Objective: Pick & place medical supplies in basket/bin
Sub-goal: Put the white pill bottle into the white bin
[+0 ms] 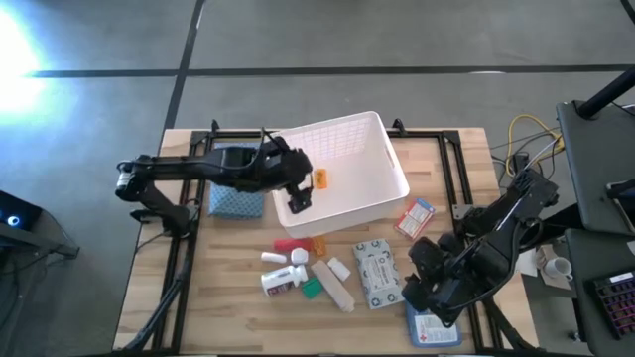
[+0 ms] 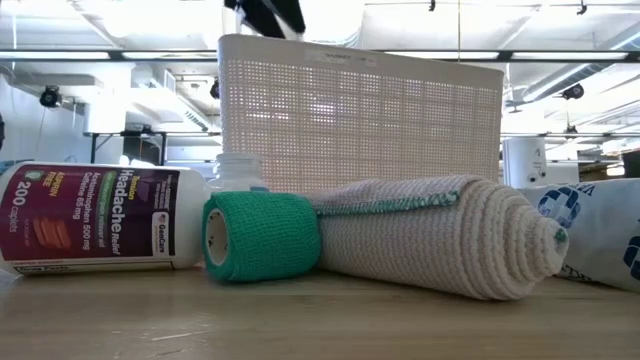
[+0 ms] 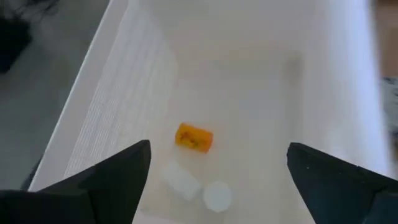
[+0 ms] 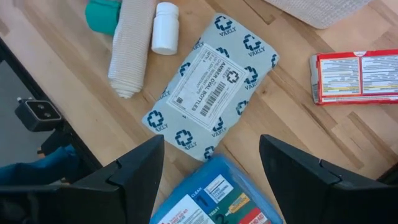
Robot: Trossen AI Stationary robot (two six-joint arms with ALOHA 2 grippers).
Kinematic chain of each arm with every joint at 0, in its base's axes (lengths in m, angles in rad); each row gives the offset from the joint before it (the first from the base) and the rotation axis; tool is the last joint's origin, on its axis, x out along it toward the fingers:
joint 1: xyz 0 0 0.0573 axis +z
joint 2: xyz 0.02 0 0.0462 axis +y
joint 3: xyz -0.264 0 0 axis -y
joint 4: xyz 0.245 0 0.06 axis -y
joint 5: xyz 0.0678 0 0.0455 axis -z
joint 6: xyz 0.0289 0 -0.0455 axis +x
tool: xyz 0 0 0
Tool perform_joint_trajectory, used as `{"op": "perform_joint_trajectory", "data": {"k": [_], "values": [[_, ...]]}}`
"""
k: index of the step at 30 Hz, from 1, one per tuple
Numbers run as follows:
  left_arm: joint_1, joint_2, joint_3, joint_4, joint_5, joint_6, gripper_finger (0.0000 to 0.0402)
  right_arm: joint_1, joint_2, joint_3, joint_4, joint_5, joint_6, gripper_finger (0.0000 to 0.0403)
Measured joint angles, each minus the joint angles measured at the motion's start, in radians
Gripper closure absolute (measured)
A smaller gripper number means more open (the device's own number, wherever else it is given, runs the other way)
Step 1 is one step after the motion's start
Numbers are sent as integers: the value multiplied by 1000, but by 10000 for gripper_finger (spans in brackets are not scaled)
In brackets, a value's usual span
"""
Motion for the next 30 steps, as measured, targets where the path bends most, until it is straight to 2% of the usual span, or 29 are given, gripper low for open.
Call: {"op": "perform_joint_trajectory", "data": {"k": [3, 6, 11, 13, 16, 21, 24, 30], "values": [[-62, -21, 35, -62, 29, -18, 45, -8, 9, 0, 3, 4, 0, 147], [-163, -61, 44, -152, 81, -122, 44, -24, 21, 0, 22, 5, -15, 147], [-369, -117, -40, -220, 93, -317, 43, -48, 44, -2, 20, -3, -69, 151], [-447, -141, -89, -219, 92, -409, 43, -67, 52, -8, 6, -58, -69, 153], [-546, -172, -167, -214, 92, -609, 43, -116, 51, -42, -51, -204, 1, 157], [-642, -204, -310, -211, 37, -908, 43, -209, 4, -176, -90, -297, 65, 163], [-680, -209, -394, -191, 35, -1034, 43, -264, -37, -288, 34, -356, 82, 163], [-738, -209, -538, -19, 37, -1138, 43, -305, -101, -503, 538, -365, 82, 163]]}}
